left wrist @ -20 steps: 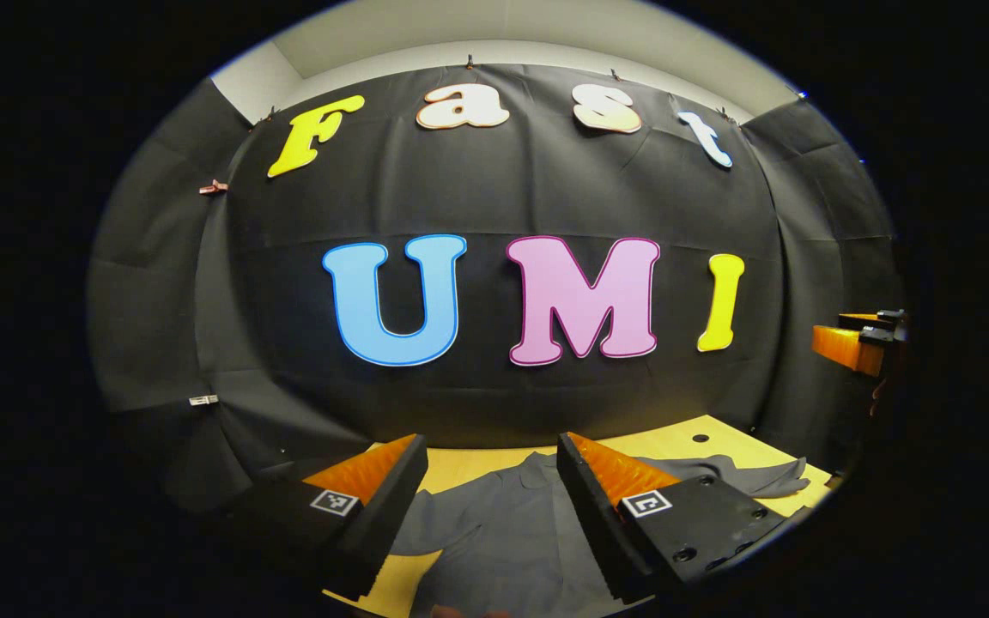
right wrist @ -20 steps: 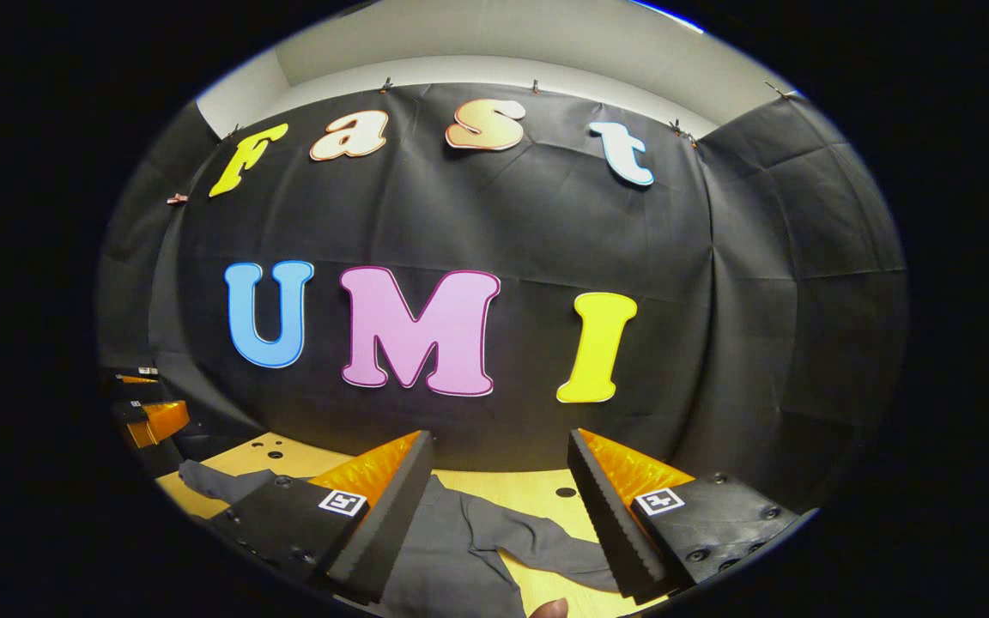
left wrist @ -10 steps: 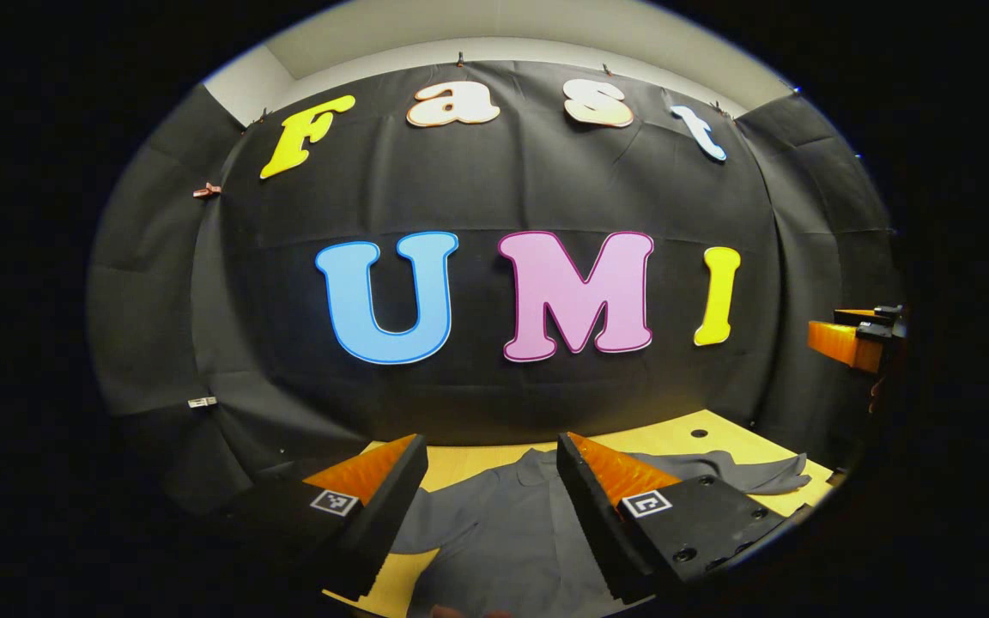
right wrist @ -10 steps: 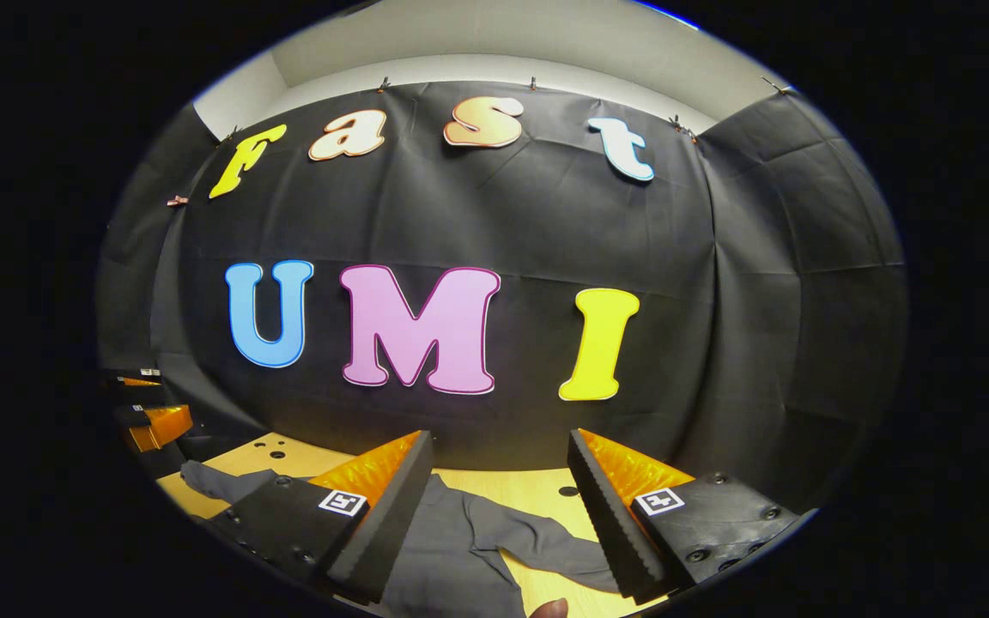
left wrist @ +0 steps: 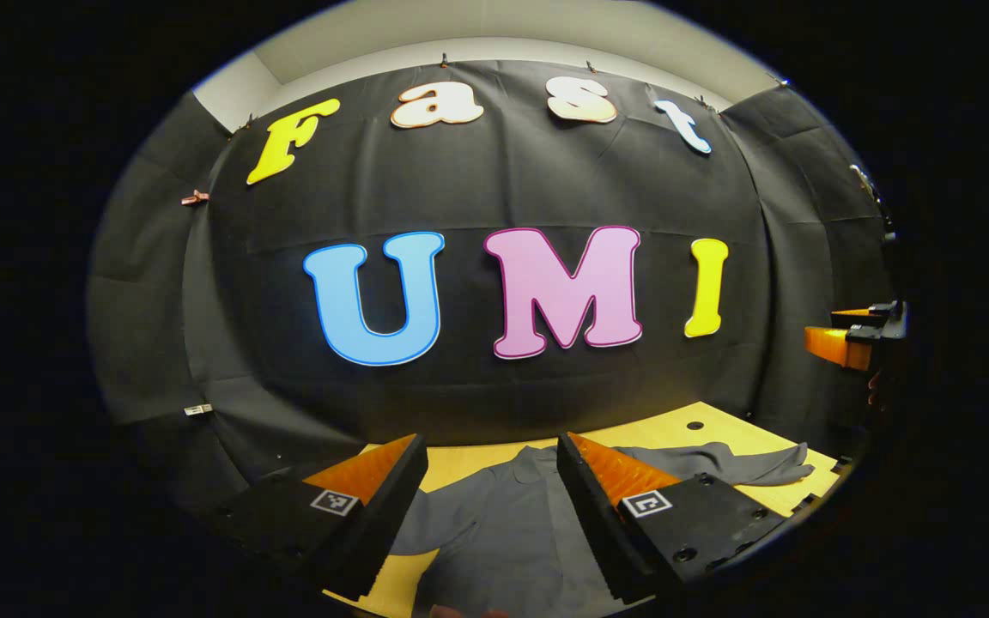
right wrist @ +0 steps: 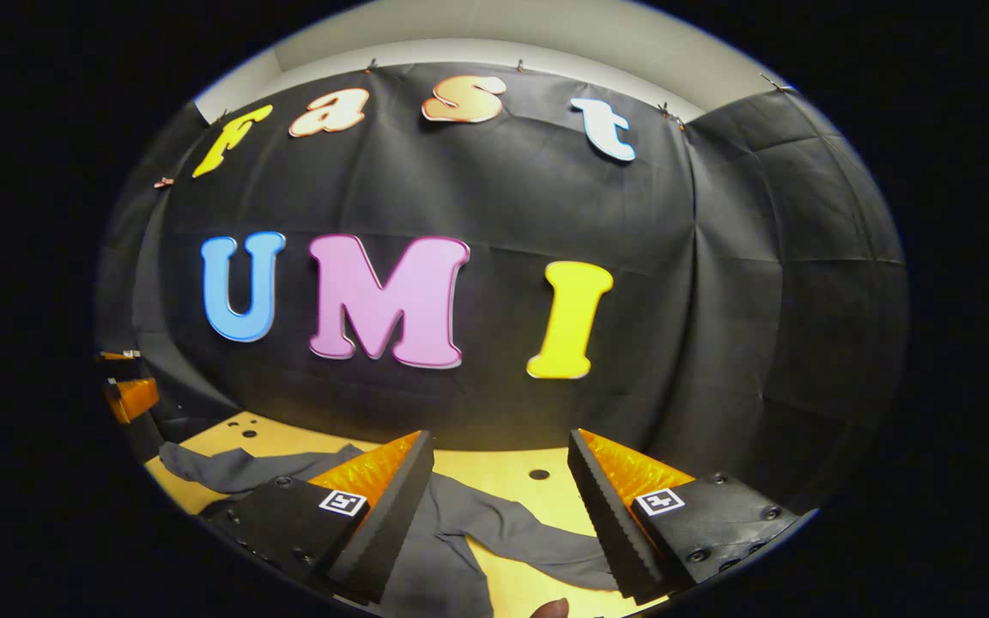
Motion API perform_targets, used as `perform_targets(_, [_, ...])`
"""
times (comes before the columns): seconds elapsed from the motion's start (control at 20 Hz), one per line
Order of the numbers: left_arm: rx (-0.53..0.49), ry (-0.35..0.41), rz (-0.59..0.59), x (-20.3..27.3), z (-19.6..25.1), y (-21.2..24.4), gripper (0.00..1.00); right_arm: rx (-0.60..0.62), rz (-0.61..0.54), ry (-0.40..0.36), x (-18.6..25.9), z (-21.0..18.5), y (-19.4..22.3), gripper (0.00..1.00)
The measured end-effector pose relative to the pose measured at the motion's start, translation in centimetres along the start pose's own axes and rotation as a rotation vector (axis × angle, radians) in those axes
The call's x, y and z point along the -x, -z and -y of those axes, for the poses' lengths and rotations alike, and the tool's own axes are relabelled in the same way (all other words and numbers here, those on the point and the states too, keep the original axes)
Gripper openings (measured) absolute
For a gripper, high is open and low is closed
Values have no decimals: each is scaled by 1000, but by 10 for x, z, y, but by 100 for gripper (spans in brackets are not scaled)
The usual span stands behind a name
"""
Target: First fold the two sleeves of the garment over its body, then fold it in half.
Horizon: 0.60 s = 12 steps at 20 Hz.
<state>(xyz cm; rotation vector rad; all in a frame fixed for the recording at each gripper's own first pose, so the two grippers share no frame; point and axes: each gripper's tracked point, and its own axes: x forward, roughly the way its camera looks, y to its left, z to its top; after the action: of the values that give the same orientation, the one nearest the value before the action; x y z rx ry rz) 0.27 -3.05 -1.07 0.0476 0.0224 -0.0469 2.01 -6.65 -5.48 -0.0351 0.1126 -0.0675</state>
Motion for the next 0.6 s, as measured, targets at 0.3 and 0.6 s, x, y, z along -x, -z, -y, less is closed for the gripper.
perform_targets(0.3, [10, 25, -33, -5, 33, 12, 96, -28, -177, 125, -35, 90, 85, 98])
perform_targets(0.6, [21, 8, -60, -10, 54, 19, 94, -43, -382, 161, -65, 144, 194, 98])
